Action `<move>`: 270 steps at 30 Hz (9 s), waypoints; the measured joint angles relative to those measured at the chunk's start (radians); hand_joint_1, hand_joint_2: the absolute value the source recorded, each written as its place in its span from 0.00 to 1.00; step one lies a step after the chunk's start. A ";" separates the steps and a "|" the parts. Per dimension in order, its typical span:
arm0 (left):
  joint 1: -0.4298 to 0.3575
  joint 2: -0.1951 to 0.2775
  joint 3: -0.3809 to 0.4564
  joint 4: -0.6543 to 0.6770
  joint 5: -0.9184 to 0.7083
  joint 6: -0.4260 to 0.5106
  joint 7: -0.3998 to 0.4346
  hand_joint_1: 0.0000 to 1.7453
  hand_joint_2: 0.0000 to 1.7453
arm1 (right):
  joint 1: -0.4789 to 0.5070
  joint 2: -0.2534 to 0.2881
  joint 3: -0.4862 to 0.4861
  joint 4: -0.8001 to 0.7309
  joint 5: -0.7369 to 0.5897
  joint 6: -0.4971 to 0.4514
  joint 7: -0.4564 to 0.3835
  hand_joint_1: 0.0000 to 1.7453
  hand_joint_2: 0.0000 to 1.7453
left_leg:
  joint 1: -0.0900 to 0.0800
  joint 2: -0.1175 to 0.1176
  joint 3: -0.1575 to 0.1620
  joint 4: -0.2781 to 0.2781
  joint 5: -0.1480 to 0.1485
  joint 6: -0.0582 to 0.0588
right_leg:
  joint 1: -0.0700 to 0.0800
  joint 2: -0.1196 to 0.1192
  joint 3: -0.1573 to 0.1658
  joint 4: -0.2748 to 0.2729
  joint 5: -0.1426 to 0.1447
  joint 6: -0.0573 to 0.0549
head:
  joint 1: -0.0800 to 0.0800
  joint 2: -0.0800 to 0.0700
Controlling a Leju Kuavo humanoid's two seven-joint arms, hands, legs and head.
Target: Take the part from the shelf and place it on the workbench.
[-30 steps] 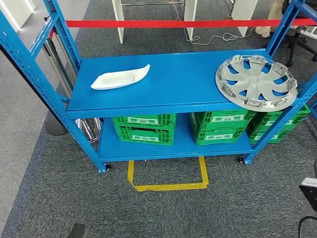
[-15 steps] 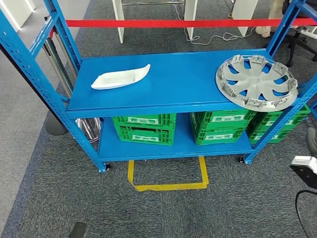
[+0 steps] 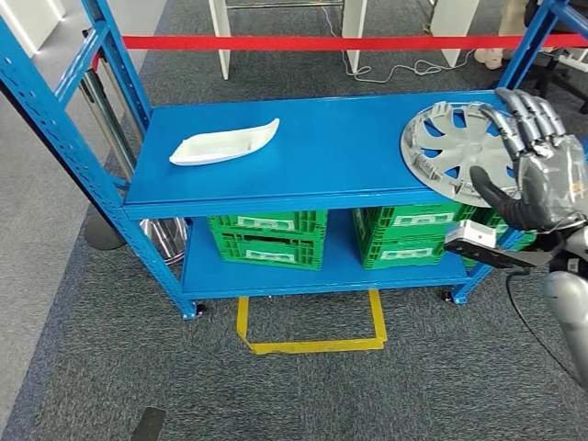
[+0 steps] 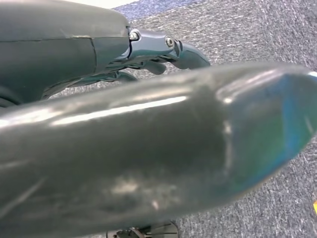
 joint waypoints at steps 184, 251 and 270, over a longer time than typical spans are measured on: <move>0.003 0.001 -0.091 0.013 -0.102 -0.116 0.030 0.00 0.00 | 0.235 0.164 -0.122 0.140 0.242 0.044 0.458 0.00 0.00 | 0.018 0.002 -0.111 0.136 0.010 -0.020 | -0.007 0.004 -0.036 0.009 0.024 -0.014 | -0.004 0.000; 0.006 0.009 -0.114 0.014 -0.127 -0.092 0.043 0.00 0.00 | 0.351 0.134 -0.214 0.067 0.232 0.055 0.451 0.00 0.00 | 0.009 -0.002 -0.089 0.035 0.050 0.017 | 0.002 0.005 -0.024 0.025 -0.019 0.006 | 0.000 0.000; -0.009 0.010 -0.140 0.014 -0.148 -0.087 0.041 0.00 0.00 | 0.215 0.159 -0.140 0.229 0.090 0.096 0.231 0.00 0.00 | 0.014 -0.001 -0.159 0.226 -0.060 -0.023 | -0.007 0.001 -0.042 0.025 0.012 -0.016 | -0.004 0.000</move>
